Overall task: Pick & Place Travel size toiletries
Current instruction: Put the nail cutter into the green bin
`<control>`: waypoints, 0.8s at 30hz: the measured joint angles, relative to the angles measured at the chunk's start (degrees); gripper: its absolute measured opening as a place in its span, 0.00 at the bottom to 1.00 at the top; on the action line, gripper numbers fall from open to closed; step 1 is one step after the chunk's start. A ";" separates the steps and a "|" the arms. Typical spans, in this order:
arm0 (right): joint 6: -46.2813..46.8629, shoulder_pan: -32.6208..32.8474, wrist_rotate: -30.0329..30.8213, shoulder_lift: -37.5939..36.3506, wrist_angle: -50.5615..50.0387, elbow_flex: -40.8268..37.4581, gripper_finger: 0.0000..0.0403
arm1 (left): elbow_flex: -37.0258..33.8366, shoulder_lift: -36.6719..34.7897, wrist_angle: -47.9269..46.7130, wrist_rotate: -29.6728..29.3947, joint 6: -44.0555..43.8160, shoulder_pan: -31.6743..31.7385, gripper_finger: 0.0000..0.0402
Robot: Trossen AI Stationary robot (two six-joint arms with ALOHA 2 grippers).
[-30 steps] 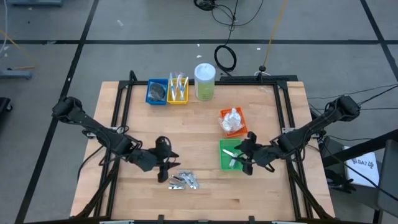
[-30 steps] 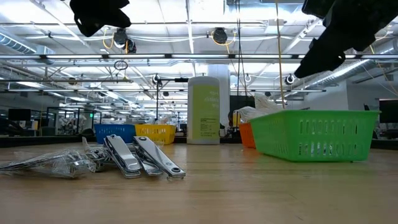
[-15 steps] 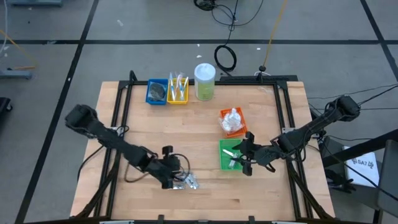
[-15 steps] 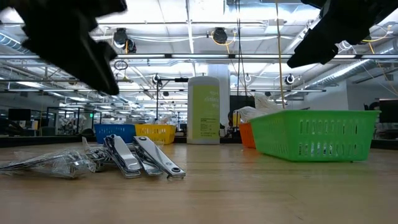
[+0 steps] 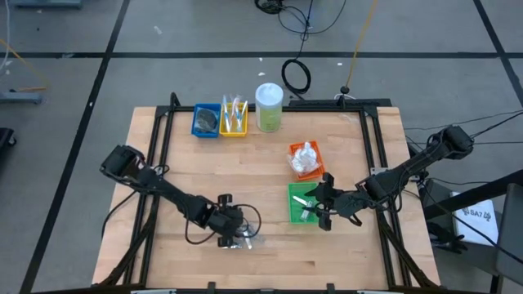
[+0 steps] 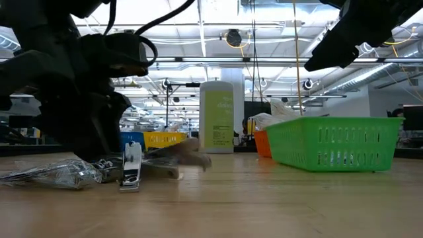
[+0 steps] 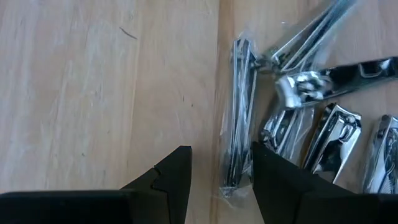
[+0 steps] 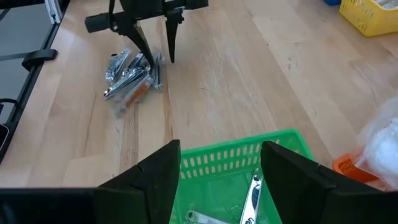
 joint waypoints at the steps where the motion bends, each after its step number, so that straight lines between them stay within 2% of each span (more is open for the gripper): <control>1: 0.00 0.00 0.00 -0.02 0.00 0.00 0.53 | 0.00 0.00 0.18 0.11 0.01 0.20 0.38; 7: 0.01 0.00 0.00 -0.02 0.03 0.00 0.53 | -0.02 0.12 1.37 0.28 1.73 0.75 0.38; 9: 0.02 0.00 0.00 -0.02 0.02 0.00 0.53 | -0.02 0.13 1.20 0.40 1.70 0.75 0.35; 11: 0.02 0.00 0.00 -0.02 0.04 0.00 0.52 | -0.02 0.11 0.93 0.49 1.61 0.74 0.28; 15: -0.01 0.00 0.00 -0.02 0.62 0.00 0.51 | -0.02 0.10 0.58 0.67 1.56 1.18 0.07; 16: -0.20 0.00 0.00 0.00 1.31 -0.02 0.51 | -0.02 -0.03 0.58 0.86 1.55 1.46 0.04; 18: -2.14 0.00 0.02 0.15 3.82 -0.02 0.51 | -0.06 -0.93 0.08 0.97 1.38 1.84 0.04; 24: -14.61 -0.23 0.01 4.20 18.67 0.00 0.50 | -0.11 -7.73 0.63 -5.07 6.66 2.08 0.02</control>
